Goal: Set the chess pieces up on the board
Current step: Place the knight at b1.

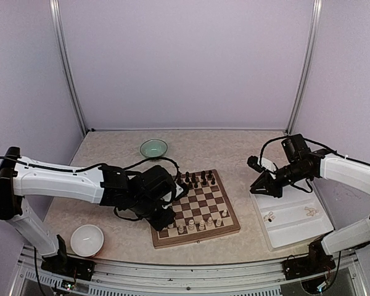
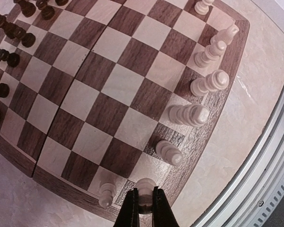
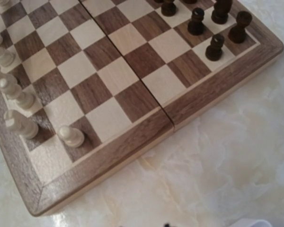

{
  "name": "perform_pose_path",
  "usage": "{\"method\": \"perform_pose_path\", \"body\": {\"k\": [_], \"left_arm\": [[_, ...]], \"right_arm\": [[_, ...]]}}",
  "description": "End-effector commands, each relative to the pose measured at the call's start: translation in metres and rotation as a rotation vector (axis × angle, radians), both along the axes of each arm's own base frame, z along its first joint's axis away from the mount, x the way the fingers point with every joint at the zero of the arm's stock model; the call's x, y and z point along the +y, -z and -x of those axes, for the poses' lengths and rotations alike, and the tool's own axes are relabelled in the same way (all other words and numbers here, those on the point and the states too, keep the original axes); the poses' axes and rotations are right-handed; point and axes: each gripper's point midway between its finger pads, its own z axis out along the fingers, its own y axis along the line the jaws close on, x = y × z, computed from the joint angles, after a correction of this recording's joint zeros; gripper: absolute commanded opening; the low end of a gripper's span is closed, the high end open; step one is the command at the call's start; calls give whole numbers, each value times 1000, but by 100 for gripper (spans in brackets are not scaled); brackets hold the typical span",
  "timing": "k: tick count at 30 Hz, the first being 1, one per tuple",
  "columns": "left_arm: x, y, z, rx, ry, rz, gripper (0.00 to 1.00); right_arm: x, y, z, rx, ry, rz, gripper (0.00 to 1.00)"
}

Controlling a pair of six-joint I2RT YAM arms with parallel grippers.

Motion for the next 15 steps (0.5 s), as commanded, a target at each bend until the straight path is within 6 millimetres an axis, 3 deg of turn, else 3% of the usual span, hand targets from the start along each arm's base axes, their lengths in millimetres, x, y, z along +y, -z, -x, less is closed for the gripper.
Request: {"method": "perform_pose_path", "body": {"k": [1,15], "left_arm": [[-10,10,11,42,12,12,0],[-14,31,17,76,16,-8,2]], "right_arm": [[-3,-2,-1,-6,15,-11,6],[-4,0,0,-2,18,-6,7]]}}
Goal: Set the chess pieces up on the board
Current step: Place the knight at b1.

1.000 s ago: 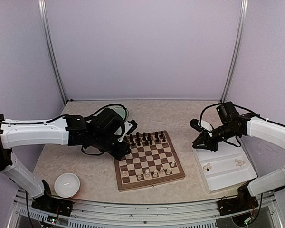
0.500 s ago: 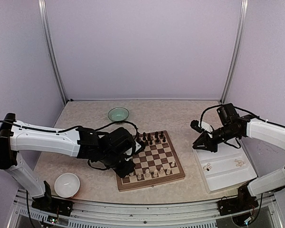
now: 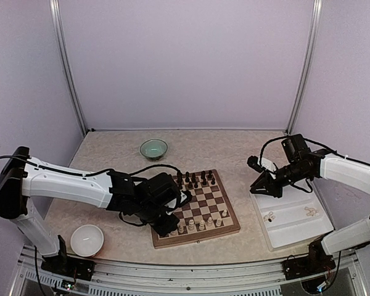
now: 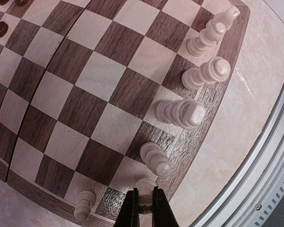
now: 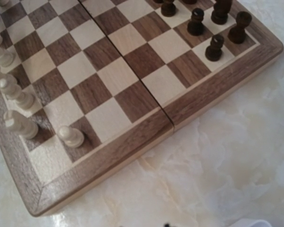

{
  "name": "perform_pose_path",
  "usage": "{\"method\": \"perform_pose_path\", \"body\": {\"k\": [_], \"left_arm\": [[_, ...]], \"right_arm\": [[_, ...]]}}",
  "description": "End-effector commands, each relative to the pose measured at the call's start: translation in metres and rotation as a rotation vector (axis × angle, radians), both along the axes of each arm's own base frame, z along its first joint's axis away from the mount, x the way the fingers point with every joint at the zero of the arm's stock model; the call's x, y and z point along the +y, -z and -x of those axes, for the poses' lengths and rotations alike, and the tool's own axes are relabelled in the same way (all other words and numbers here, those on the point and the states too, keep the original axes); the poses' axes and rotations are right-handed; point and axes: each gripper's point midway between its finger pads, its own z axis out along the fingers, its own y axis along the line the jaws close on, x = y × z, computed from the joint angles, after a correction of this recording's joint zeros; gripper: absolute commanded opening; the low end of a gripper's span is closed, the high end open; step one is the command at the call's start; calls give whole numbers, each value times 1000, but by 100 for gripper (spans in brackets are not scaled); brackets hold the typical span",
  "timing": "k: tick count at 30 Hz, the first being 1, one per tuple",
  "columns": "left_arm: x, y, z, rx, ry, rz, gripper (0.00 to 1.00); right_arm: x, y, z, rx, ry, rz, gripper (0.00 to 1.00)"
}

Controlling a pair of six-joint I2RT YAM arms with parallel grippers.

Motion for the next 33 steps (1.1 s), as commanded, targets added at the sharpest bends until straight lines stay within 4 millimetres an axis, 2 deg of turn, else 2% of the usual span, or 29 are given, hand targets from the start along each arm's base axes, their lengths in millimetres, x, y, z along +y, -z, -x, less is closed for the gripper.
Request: {"method": "perform_pose_path", "body": {"k": [1,15,22,27,30,33], "left_arm": [[-2,9,2,11,0,-8,3],[4,16,-4,-18,-26,-53,10],[4,14,-5,-20,-31,-51,23],[4,13,-5,-20,-33,-50,27],[3,5,-6,-29,-33,-46,30],[1,-21,-14,-79,-32,-27,34]], "right_arm": [[-4,0,0,0,19,-5,7],[-4,1,0,4,15,-7,7],[-3,2,1,9,13,-10,7],[-3,0,1,6,12,-13,7],[0,-8,1,10,9,-36,6],[7,-33,-2,16,-3,-110,5]]}}
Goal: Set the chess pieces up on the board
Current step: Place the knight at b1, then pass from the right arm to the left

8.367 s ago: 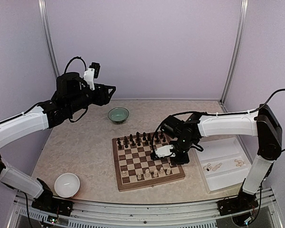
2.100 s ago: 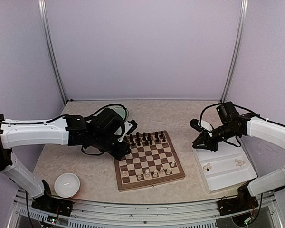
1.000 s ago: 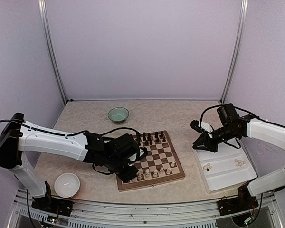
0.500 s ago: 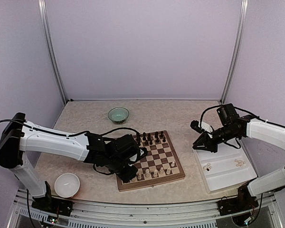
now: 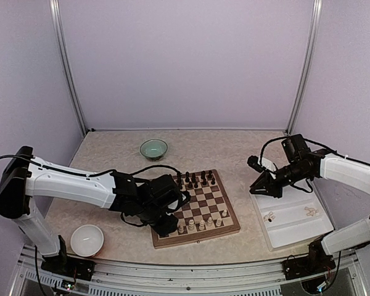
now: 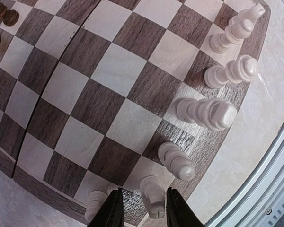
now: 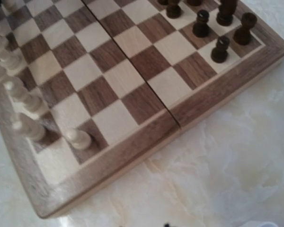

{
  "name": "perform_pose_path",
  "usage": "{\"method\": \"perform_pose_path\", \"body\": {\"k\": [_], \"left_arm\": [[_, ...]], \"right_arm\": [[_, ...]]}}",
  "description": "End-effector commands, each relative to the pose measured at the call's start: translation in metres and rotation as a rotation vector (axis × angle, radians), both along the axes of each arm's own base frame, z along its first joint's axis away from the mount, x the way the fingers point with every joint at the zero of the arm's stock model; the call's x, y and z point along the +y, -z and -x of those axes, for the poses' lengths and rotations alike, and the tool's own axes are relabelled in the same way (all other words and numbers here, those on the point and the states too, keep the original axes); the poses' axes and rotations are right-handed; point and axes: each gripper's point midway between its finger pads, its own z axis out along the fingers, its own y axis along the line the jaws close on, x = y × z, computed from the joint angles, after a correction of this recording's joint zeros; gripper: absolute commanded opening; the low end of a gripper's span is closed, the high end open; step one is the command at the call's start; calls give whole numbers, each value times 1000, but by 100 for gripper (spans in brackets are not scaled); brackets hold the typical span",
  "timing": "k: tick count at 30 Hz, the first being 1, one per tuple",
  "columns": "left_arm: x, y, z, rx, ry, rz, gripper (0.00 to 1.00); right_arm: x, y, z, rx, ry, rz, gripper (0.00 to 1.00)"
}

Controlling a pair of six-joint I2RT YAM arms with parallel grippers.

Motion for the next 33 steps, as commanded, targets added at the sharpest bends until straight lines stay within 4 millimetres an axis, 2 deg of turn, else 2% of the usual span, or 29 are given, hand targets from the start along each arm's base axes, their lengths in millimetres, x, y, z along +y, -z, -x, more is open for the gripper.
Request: {"method": "perform_pose_path", "body": {"k": [1,4,10,14,16,19,20,23,27,33], "left_arm": [[-8,-45,-11,-85,3,42,36],[-23,-94,-23,-183,22,143,40],[-66,-211,-63,-535,-17,477,42],[-72,-286,-86,-817,-131,738,44],[-70,-307,-89,-905,-180,844,44],[-83,-322,-89,-1008,-177,911,45],[-92,-317,-90,-1033,-177,900,45],[-113,-321,-87,-1109,-167,890,46],[-148,-304,-91,-1135,-131,838,47],[-168,-296,-95,-1138,-124,830,47]], "right_arm": [[8,-42,-7,12,3,-130,5],[17,-79,-19,43,10,-254,4],[38,-150,-38,200,-17,-551,5],[46,-189,-35,329,-51,-718,3],[46,-203,-32,379,-51,-780,2],[45,-217,-30,439,-33,-856,1],[45,-221,-30,447,-27,-876,1],[45,-227,-34,475,18,-913,0],[44,-227,-37,488,52,-927,0],[43,-228,-36,487,58,-930,0]]}}
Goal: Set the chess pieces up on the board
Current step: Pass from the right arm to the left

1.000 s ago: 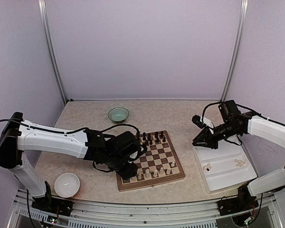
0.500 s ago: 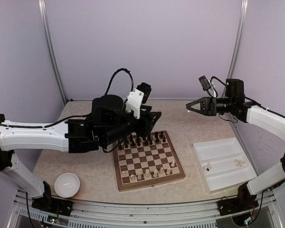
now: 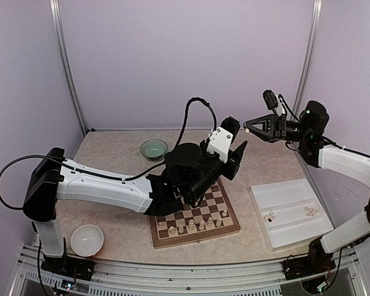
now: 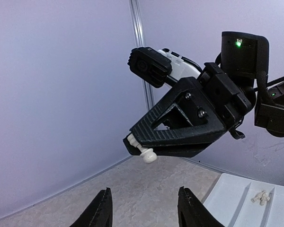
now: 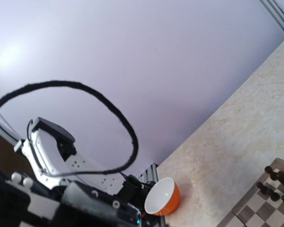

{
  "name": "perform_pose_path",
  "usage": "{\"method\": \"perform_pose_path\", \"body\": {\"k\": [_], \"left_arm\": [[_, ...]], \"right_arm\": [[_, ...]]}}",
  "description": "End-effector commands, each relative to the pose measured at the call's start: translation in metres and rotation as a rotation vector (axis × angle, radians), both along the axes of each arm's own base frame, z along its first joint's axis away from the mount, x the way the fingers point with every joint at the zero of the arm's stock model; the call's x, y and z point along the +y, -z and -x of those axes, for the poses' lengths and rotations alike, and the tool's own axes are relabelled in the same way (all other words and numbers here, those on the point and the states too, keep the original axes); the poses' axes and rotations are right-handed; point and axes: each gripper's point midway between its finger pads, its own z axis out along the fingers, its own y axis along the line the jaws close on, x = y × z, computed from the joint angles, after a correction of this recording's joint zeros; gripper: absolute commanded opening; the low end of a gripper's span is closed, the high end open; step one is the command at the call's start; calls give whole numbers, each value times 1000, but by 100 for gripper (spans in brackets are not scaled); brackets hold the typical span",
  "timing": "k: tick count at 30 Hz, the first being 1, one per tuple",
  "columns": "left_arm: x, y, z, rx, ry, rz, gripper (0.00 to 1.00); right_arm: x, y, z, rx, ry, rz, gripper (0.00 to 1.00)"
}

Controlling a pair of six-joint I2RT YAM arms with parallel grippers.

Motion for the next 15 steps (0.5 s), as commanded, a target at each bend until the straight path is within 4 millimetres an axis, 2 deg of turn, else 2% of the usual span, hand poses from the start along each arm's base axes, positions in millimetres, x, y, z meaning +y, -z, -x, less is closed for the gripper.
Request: {"method": "perform_pose_path", "body": {"k": [1,15], "left_arm": [[-4,-26,-4,-51,-32,61,47],[-27,-14,-22,-51,-94,17,50]], "right_arm": [[-4,-10,3,-13,20,-25,0],[0,-13,7,-12,7,-31,0]]}}
